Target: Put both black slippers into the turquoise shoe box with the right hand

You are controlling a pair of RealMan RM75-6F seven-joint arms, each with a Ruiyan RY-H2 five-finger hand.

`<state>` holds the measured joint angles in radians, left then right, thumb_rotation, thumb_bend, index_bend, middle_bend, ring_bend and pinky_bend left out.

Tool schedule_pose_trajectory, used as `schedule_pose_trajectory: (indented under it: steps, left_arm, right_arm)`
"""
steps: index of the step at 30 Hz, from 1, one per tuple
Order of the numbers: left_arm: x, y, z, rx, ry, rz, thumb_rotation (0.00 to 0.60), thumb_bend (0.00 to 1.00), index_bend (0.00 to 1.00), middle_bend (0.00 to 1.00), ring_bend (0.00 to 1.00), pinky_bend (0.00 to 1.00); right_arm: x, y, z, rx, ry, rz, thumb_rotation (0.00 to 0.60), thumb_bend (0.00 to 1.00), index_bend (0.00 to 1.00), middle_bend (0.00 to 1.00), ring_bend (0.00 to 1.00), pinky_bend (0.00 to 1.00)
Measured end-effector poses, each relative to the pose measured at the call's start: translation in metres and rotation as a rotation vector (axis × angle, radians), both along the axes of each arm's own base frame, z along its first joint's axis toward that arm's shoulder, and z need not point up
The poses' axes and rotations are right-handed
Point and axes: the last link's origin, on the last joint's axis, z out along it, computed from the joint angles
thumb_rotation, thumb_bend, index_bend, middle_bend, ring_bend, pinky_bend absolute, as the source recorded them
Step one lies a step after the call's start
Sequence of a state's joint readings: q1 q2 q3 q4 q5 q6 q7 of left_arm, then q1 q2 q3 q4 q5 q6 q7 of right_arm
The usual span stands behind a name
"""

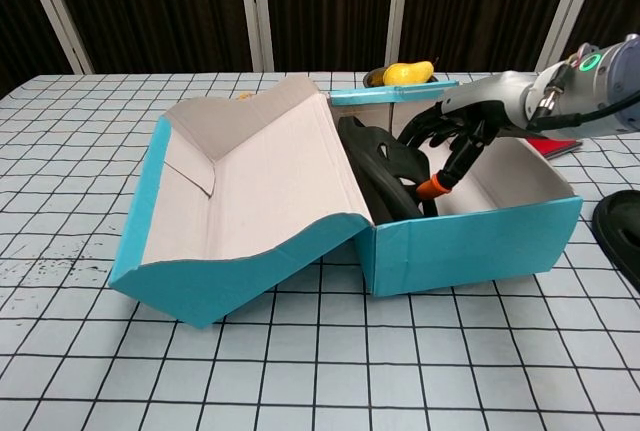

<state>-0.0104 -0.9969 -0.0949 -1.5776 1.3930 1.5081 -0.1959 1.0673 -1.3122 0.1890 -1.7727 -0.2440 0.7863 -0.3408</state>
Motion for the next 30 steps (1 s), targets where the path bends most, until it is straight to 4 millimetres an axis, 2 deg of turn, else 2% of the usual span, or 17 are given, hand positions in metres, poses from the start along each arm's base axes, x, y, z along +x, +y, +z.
schedule_pose_trajectory:
  steps: [12,17,21,30]
  left_arm:
    - [-0.001,-0.001,0.002,0.002,-0.007,0.003,0.6,0.38,0.04,0.0,0.0,0.07]
    - [-0.001,0.0,0.001,-0.001,-0.011,0.003,0.6,0.38,0.04,0.0,0.0,0.07]
    - [-0.001,0.0,0.001,-0.001,-0.011,0.001,0.6,0.38,0.04,0.0,0.0,0.07]
    - [0.0,0.001,0.0,-0.003,-0.005,0.001,0.6,0.38,0.04,0.0,0.0,0.07]
  right_arm:
    - [0.012,-0.004,-0.01,-0.067,-0.055,-0.095,0.6,0.35,0.19,0.11,0.0,0.0]
    - [0.015,-0.005,-0.012,-0.079,-0.06,-0.127,0.6,0.26,0.18,0.11,0.0,0.0]
    - [0.014,-0.005,-0.011,-0.076,-0.047,-0.129,0.6,0.2,0.14,0.08,0.0,0.0]
    - [0.013,-0.002,-0.005,-0.063,-0.028,-0.105,0.6,0.16,0.02,0.06,0.0,0.0]
